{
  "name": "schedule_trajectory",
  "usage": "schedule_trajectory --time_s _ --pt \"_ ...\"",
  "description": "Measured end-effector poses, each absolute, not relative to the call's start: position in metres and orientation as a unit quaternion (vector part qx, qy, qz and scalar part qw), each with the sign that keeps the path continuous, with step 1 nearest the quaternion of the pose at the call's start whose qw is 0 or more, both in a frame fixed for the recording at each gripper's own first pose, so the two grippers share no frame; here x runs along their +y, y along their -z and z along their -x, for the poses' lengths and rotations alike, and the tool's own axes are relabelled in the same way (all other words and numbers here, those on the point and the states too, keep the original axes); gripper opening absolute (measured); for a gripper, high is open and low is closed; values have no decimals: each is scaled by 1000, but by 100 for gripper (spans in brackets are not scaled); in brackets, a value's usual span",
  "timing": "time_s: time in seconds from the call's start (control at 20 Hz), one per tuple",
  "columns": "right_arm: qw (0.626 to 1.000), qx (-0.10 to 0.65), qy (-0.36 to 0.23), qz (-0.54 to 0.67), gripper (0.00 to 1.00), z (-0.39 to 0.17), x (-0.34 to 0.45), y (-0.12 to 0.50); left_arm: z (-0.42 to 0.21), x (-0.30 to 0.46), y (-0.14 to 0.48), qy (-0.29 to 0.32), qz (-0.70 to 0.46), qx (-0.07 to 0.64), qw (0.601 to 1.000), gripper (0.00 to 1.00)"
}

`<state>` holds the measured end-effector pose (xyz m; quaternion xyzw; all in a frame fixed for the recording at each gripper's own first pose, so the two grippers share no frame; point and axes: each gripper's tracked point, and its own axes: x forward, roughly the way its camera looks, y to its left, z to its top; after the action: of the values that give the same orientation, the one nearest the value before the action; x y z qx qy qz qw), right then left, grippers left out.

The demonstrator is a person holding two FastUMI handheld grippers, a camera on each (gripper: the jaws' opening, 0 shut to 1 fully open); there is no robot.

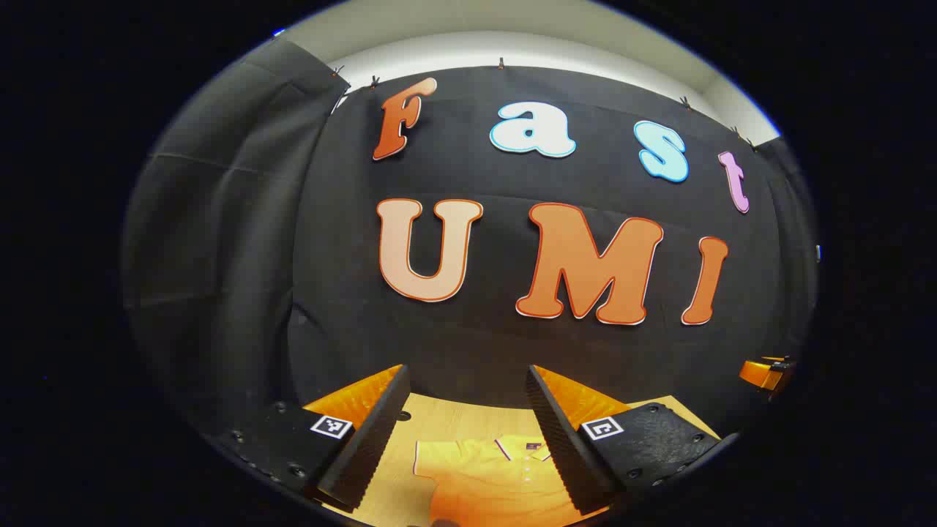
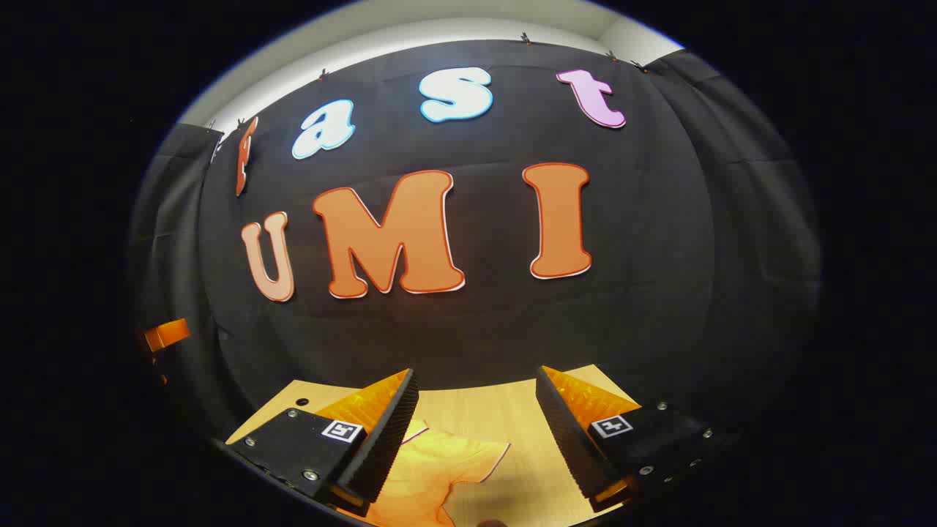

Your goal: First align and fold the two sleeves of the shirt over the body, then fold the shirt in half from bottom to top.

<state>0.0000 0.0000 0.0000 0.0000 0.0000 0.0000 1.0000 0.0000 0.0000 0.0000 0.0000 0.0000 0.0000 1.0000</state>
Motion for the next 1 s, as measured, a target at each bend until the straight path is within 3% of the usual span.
schedule_trajectory --time_s 0.65,1.0 --pt "997 42 63 9 98 12 22 21 -44 34 27 47 -33 29 998 98" --pt "996 63 56 5 98 5 45 27 -47 50 19 49 -48 15 998 98"
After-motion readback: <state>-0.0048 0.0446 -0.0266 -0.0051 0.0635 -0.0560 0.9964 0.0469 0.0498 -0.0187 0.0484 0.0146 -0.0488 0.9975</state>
